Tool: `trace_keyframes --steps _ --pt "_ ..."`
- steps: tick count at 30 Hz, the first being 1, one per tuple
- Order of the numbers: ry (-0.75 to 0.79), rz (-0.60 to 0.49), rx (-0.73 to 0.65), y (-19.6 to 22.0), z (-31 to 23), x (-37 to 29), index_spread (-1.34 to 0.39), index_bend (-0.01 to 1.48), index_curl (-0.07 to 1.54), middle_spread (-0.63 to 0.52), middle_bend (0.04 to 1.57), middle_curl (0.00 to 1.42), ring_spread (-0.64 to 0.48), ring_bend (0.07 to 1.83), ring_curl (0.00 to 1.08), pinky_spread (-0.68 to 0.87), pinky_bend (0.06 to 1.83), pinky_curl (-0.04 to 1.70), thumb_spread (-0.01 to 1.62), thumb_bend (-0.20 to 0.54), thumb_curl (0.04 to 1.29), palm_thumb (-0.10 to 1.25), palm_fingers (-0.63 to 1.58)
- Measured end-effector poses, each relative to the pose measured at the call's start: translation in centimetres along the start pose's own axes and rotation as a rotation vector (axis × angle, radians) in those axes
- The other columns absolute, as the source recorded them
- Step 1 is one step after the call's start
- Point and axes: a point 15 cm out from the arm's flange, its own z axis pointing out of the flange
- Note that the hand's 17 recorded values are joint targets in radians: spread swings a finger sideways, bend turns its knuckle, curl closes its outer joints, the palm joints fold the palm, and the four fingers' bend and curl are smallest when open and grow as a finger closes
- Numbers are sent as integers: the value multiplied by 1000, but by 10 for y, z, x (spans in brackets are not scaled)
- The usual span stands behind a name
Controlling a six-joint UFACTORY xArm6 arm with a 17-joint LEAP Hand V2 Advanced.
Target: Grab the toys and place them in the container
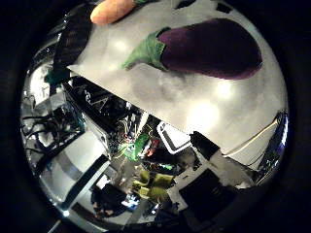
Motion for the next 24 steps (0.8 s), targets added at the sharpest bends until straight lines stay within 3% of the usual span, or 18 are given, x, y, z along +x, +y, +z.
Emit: trace_keyframes --steps 7,10,13,15,17,24 --pt "12 21 43 -17 5 6 -438 143 219 -37 216 334 76 391 283 355 510 317 893 -23 496 952 83" --pt "15 33 56 -21 6 8 -427 138 214 -86 235 338 -34 504 300 305 520 308 891 -21 495 960 218" --pt "30 41 84 -28 4 12 -413 122 207 -171 311 364 -200 693 354 97 601 322 882 -21 493 973 463" --pt "40 45 102 -32 2 15 -420 131 192 -267 445 420 -325 844 407 -210 774 365 870 -19 494 995 704" --pt "48 49 116 -34 0 19 -431 160 202 -317 520 463 -379 900 445 -395 862 400 852 -21 493 1007 758" --pt "47 46 117 -35 2 19 -491 297 300 -368 669 568 -388 959 500 -541 922 447 809 -26 493 1023 1078"
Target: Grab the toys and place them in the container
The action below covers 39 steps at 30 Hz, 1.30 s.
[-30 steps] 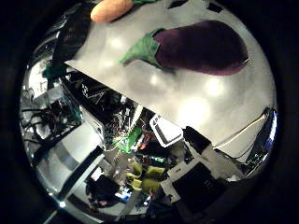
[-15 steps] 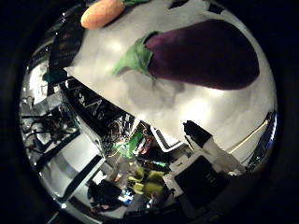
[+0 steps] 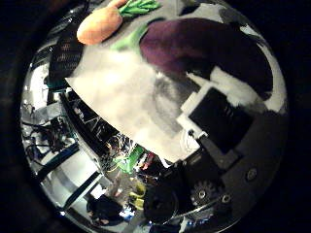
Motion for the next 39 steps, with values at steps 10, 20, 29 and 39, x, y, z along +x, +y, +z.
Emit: trace_keyframes --steps 10,20,29,39 --pt "41 20 55 -7 -13 16 -477 647 549 -301 937 725 -321 1109 609 -414 1111 605 787 -20 504 1064 1123" --pt "120 84 127 -15 -129 33 -456 665 696 -267 1008 772 -294 1166 654 -375 1156 691 778 -24 510 1067 1061" --pt "-111 33 281 -94 -261 -70 -469 611 803 -255 1015 779 -287 1170 665 -371 1145 733 777 -24 511 1067 1061" --pt "-207 -97 364 -188 -342 -212 -486 570 868 -253 1017 780 -286 1173 668 -371 1129 751 781 -24 511 1064 1068"
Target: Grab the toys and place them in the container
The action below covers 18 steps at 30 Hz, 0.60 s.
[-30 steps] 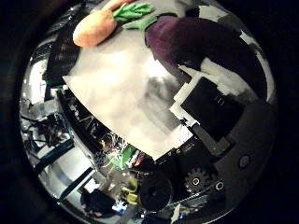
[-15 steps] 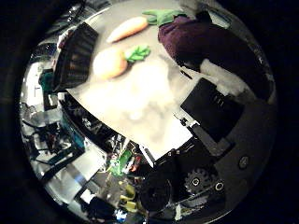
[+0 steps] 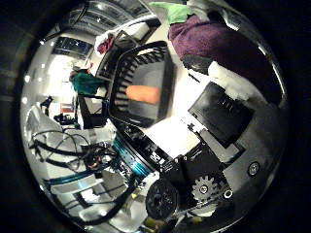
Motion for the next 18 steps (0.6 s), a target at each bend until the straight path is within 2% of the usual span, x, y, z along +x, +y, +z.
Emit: trace_keyframes --steps 8,12,13,15,16,17,18 --pt "-121 -41 60 -68 24 -84 -509 527 926 -252 1019 782 -284 1167 669 -375 1110 765 804 -23 504 1072 1068" --pt "-156 -52 74 -86 31 -112 -520 498 940 -255 985 770 -293 1143 657 -405 1091 751 812 -28 500 1057 1047" --pt "-160 -57 68 -87 35 -118 -521 384 913 -267 920 747 -313 1138 650 -452 1077 739 811 -34 497 1031 910" --pt "-164 -72 61 -91 36 -126 -527 315 886 -271 898 734 -324 1141 642 -470 1081 731 809 -35 495 1019 876" --pt "-166 -79 52 -93 38 -129 -529 219 849 -285 789 699 -338 1129 631 -495 1100 724 814 -29 496 1022 649" --pt "-170 -84 32 -91 42 -132 -534 235 839 -267 619 649 -318 1012 616 -424 1023 735 833 -22 494 1022 182" --pt "-175 -93 6 -87 46 -135 -551 259 798 -257 573 612 -295 937 598 -356 978 740 843 -23 493 1019 123"
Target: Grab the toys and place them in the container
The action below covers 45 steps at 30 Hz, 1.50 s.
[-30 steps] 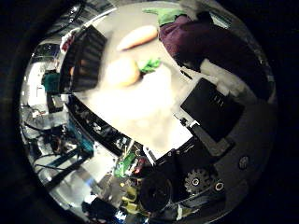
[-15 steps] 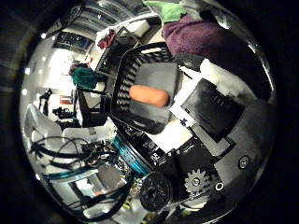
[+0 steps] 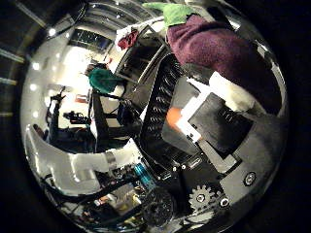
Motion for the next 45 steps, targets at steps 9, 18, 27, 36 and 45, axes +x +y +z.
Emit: trace_keyframes --steps 9,18,27,36,45 --pt "-36 -60 -123 24 16 -11 -552 143 501 -107 252 408 56 462 327 323 807 537 868 -28 489 995 -73" --pt "-20 -14 -109 45 -18 34 -455 129 280 -28 221 362 145 424 290 460 696 408 895 -27 481 937 -21" --pt "9 240 -148 149 -60 147 -400 164 268 4 259 354 150 380 269 443 602 341 922 -27 462 888 33" --pt "-11 435 -201 256 -51 172 -425 188 305 2 235 337 157 285 243 439 473 288 927 -25 443 889 119" --pt "-23 529 -220 315 -14 183 -409 159 294 -19 217 331 145 268 244 419 431 277 928 -24 427 886 178"
